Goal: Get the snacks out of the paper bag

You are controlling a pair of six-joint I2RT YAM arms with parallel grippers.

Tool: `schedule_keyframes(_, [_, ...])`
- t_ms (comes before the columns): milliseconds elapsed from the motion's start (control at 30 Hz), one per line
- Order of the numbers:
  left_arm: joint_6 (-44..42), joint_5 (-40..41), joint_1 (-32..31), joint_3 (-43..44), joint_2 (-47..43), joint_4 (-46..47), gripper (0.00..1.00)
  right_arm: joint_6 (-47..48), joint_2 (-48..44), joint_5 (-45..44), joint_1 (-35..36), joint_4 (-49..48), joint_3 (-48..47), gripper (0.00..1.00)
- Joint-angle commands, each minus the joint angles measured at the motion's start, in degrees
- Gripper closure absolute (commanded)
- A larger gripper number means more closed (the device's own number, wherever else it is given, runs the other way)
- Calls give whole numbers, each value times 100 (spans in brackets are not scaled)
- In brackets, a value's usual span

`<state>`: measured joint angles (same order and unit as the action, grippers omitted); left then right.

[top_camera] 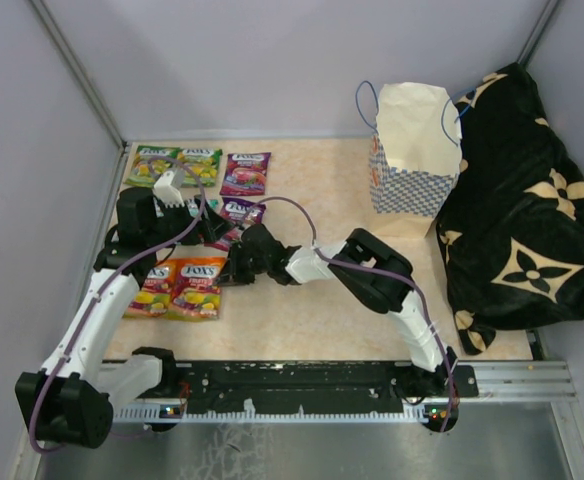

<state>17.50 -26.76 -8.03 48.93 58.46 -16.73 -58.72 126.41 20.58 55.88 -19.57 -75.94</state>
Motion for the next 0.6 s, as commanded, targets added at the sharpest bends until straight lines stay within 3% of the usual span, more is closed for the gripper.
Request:
schedule_keyframes(0, [-45,-210,77,-59,23,187,4,2,82,-36,81,-154,-427,100])
schedule_keyframes(267, [-17,-308,129,-93,73,238,4,114,214,106,82,12,-715,100])
schedule_keyframes(567, [5,-360,179,-104,92,258,4,200,4,139,49,-76,-341,100])
